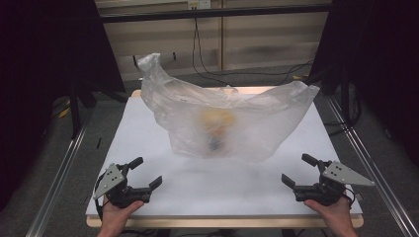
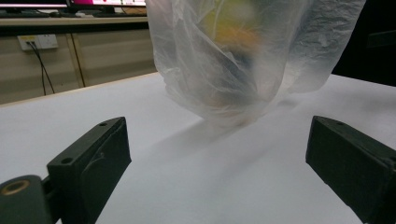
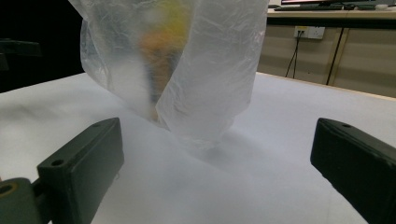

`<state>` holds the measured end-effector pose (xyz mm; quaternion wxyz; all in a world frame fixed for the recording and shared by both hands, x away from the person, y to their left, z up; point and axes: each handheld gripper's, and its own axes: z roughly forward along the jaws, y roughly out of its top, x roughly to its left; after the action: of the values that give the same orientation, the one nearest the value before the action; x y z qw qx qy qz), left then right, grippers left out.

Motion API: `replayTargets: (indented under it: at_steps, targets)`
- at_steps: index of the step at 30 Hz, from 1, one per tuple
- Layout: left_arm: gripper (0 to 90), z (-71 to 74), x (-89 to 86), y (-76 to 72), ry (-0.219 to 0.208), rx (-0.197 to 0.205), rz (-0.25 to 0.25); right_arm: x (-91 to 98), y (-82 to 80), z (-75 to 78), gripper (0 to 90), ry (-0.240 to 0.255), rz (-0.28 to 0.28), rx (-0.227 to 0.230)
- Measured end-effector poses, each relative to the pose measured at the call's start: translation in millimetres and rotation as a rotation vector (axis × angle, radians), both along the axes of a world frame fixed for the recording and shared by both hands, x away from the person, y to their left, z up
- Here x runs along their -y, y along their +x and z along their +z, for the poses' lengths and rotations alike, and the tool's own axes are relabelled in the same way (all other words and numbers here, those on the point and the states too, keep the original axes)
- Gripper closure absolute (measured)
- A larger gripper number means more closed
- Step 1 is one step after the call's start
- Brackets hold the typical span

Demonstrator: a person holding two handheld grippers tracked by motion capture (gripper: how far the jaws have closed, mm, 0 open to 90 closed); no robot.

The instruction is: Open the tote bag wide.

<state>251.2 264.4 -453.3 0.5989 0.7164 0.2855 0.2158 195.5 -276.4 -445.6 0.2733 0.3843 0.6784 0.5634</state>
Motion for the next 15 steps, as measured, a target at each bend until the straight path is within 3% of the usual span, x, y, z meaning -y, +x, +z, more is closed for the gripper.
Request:
replayTargets:
  at_steps: [3, 5, 9, 10, 11, 13, 14, 15]
  targets:
    - [11.4, -0.1, 1.5, 0.6, 0.0, -0.007, -0.002, 0.4, 2.6, -1.0, 8.1, 0.0, 0.01, -0.016]
    - [16.1, 0.5, -0.4, 1.4, 0.037, -0.008, -0.029, 1.5, 3.4, -0.8, 15.6, 0.014, 0.015, -0.021]
    - [33.1, 1.3, 1.3, 0.4, 0.017, -0.002, -0.049, 3.7, 4.9, 0.1, 29.8, 0.035, 0.032, -0.034]
    - [35.9, 1.9, 1.0, -0.4, 0.031, 0.0, -0.052, 3.8, 4.9, 0.6, 32.4, 0.038, 0.031, -0.033]
    - [42.6, 1.8, 2.8, -1.1, 0.005, -0.002, -0.054, 4.1, 5.0, 1.1, 35.6, 0.038, 0.032, -0.031]
    - [46.6, 2.3, 5.6, -1.4, -0.015, -0.017, -0.066, 3.8, 5.5, 1.4, 40.7, 0.043, 0.042, -0.032]
    - [52.7, 2.3, 5.6, -1.4, -0.015, -0.017, -0.066, 3.8, 5.5, 1.4, 40.7, 0.043, 0.042, -0.032]
    - [54.0, 2.8, 5.9, -1.4, -0.007, -0.021, -0.076, 3.4, 6.7, 0.9, 46.9, 0.044, 0.053, -0.035]
